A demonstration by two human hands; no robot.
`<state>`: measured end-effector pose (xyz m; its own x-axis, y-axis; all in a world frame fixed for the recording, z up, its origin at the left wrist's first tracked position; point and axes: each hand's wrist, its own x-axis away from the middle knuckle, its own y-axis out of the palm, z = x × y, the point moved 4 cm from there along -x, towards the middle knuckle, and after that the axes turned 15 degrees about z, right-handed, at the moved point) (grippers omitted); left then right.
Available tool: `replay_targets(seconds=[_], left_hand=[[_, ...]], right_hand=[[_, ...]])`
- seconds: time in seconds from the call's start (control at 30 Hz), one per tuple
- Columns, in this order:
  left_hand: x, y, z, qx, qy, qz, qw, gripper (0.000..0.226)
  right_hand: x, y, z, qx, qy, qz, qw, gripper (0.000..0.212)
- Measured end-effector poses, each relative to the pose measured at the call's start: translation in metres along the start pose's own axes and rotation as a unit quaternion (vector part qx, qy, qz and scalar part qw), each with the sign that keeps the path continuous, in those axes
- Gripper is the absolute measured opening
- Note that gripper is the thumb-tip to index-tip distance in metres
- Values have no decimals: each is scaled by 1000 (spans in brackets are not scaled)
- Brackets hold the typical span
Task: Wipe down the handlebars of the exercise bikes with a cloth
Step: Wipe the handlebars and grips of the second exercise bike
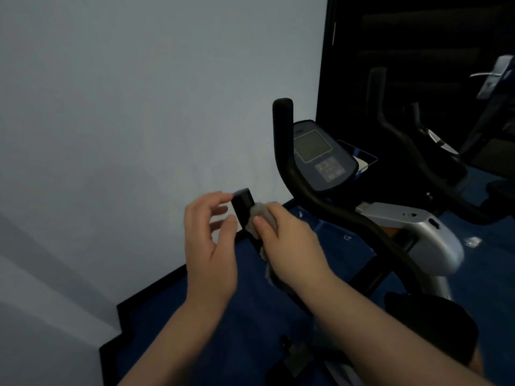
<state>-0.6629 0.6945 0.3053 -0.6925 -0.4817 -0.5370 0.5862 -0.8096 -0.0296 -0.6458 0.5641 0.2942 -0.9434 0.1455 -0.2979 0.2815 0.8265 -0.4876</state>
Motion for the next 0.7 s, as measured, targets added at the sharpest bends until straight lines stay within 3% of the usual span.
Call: replay_targets(seconds=[0.1,0.2,0.37,0.43,0.53,0.6,0.67,0.7], left_hand=[[-9,8,-4,14,-17,-49,999,29],[-16,9,-9,21,-22,-54,998,28],[-23,2,-10,71,-79,-17,994,28],[-20,-3,-9,83,-84,7,993,24],[-13,-5,-10,85,-99,4,991,22],[-10,-6,-11,86,-107,-6,991,22],[-11,-6,-9,83,-100,-11,992,23],[-11,-5,-8,81,-98,-12,992,23]], right_hand=[[9,2,11,-119,16,24,993,22],[22,2,16,-129,-13,87,988,37],[-26,20,-23,-195,-36,31,980,18],[-26,17,-30,-161,-109,22,981,20],[-8,8,-13,-7,-215,84,973,42],[-2,10,-8,19,-178,84,980,39],[-14,19,-15,-33,-55,53,997,18],[-21,23,-21,-40,-27,59,997,22]])
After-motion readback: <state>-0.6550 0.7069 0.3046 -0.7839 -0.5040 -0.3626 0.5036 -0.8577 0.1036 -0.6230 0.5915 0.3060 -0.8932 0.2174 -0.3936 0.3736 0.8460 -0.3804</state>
